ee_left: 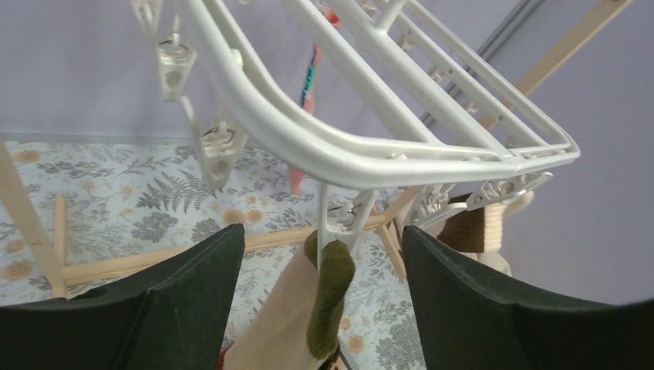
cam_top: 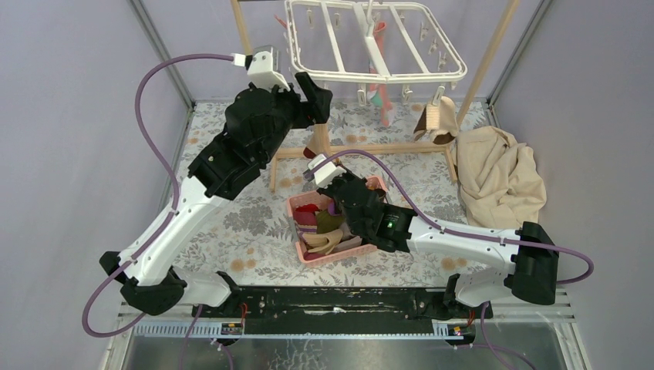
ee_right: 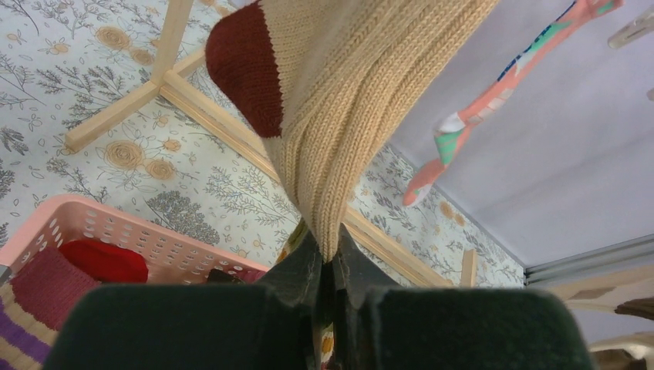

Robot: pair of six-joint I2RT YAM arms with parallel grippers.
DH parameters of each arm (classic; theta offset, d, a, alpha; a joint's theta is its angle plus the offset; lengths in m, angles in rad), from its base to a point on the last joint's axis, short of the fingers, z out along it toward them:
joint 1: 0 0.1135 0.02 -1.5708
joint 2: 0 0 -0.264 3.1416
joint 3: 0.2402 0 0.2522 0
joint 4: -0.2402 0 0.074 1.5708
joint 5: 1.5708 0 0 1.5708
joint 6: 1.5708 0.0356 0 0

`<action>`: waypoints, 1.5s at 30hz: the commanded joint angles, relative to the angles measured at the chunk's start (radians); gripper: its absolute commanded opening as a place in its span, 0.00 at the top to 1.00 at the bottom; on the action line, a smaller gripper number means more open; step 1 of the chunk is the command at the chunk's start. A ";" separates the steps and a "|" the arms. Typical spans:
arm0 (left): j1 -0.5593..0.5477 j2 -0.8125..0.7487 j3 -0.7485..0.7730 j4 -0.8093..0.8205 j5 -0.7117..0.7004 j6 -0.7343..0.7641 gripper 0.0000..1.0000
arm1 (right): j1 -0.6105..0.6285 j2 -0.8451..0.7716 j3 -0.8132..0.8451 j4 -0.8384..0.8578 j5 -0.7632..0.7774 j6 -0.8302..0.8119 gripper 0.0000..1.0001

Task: Remove the socks clipped to the hanger
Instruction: Remove the sock from the hanger.

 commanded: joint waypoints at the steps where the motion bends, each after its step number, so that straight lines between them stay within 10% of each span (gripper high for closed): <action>1: 0.014 0.026 0.046 0.057 0.069 -0.001 0.20 | 0.006 -0.032 0.015 0.052 0.018 0.011 1.00; 45: 0.000 0.106 0.108 0.077 0.217 0.068 0.26 | 0.006 -0.024 0.011 0.072 0.014 -0.009 1.00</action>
